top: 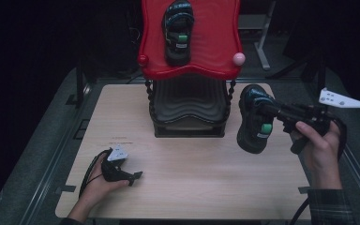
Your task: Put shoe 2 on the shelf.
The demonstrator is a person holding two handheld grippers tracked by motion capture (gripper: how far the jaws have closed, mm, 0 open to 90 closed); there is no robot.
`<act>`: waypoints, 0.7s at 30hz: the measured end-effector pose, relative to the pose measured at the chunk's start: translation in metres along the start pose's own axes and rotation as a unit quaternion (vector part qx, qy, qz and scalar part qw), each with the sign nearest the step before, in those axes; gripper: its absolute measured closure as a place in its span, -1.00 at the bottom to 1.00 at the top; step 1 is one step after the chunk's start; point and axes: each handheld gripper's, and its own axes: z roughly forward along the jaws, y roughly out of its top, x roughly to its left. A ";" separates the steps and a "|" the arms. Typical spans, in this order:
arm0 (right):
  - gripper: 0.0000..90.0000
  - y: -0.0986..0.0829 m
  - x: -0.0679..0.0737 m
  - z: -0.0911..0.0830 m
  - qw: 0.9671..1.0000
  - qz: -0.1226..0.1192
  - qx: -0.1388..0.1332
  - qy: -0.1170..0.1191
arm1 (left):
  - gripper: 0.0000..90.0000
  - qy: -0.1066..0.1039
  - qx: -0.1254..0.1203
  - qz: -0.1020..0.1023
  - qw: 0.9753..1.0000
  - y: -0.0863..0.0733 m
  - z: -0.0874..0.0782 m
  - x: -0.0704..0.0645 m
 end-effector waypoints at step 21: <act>0.50 0.097 -0.010 0.009 0.998 -0.031 -0.059 -0.006 | -1.00 0.000 0.001 0.001 1.000 0.000 0.000 0.000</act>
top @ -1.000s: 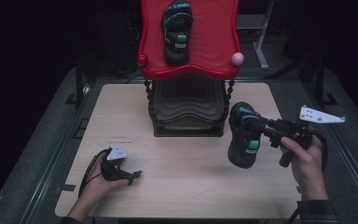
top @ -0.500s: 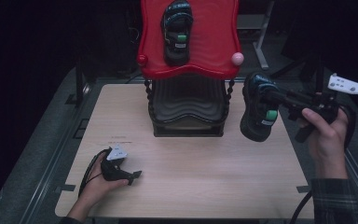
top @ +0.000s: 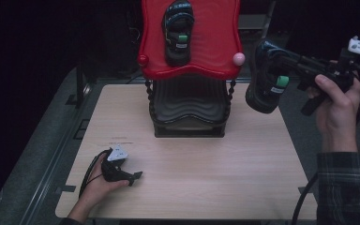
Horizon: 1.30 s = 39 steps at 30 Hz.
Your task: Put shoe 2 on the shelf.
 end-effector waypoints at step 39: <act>0.50 0.050 -0.058 0.184 0.998 -0.020 0.040 0.042 | -1.00 0.000 -0.002 -0.001 1.000 0.000 0.000 0.000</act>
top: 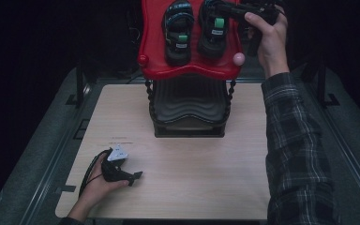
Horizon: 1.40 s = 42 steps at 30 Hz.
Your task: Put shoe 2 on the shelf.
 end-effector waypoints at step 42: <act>-0.59 -0.018 0.031 -0.061 0.997 -0.016 0.032 -0.069 | -1.00 -0.003 0.002 0.004 1.000 -0.001 -0.001 -0.001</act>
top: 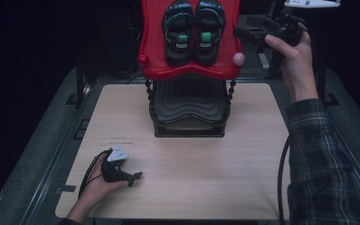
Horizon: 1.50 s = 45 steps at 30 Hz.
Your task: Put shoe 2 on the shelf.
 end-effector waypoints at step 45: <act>-0.58 -0.213 0.046 -0.093 0.991 0.066 0.111 -0.035 | -1.00 0.001 0.000 -0.002 1.000 0.000 0.000 -0.001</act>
